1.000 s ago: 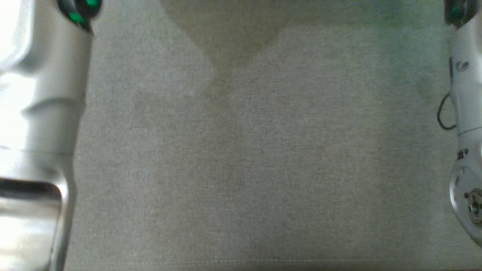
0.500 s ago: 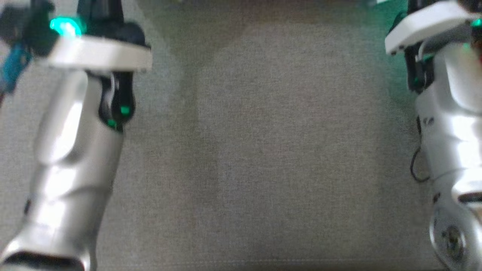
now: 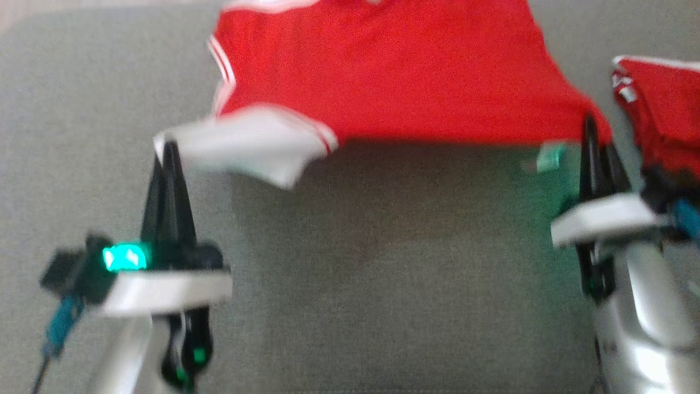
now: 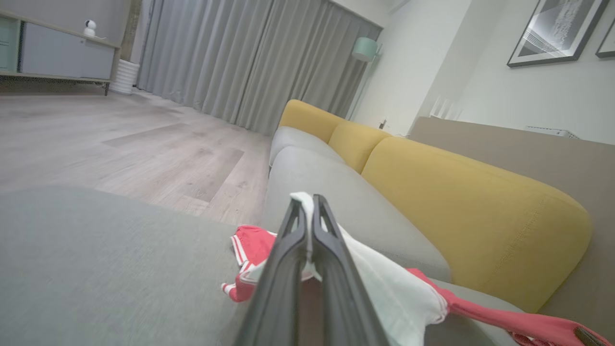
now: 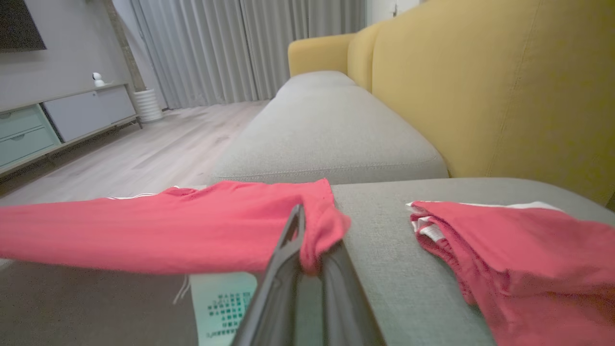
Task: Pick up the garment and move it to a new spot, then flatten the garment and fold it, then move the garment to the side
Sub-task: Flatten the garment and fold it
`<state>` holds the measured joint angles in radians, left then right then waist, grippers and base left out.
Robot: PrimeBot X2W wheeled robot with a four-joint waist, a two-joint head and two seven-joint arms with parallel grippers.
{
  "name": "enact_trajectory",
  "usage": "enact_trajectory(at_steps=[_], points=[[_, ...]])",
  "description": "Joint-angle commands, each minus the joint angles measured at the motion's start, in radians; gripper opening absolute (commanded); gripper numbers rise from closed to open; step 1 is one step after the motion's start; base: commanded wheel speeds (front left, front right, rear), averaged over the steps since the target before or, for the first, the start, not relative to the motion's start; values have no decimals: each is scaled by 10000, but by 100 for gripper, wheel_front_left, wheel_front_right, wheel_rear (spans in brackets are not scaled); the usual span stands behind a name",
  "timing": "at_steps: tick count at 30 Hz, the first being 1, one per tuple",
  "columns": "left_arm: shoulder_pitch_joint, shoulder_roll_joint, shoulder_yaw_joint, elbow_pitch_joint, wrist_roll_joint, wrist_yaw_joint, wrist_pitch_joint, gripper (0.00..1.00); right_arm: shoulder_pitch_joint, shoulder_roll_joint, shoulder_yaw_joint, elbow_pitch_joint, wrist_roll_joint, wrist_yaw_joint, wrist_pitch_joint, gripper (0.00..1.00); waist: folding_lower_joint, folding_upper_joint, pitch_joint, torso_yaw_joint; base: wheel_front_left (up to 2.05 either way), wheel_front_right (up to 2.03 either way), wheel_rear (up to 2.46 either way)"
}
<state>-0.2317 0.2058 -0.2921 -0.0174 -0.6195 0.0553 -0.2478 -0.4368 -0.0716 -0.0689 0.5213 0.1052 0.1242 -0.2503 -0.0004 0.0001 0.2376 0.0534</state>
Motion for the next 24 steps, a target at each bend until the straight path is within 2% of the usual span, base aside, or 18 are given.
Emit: enact_trajectory(at_steps=[1, 6, 13, 18, 24], points=[[240, 182, 401, -531, -69, 114, -25, 0, 328, 110, 68, -571, -95, 65, -4, 0, 4, -1, -635, 108, 0, 0, 0], [2267, 121, 345, -1512, -137, 705, 11, 0, 2454, 200, -176, -2391, 112, 65, 657, 0, 4, -1, -1263, 141, 0, 0, 0], [4117, 414, -49, -2482, 217, 1198, 295, 0, 4711, 211, 44, -4454, 1030, 65, 1658, 0, 4, -1, -1725, 118, 0, 0, 0], [4361, 539, -269, -2440, 278, 1177, 491, 0, 5264, 212, 39, -4843, 1193, 65, 2229, 0, 4, -1, -1814, 66, 0, 0, 0], [4101, 501, -561, -2092, 354, 1070, 643, 0, 5129, 213, -39, -4444, 1290, 65, 2506, 0, 4, -1, -1653, 79, 0, 0, 0]])
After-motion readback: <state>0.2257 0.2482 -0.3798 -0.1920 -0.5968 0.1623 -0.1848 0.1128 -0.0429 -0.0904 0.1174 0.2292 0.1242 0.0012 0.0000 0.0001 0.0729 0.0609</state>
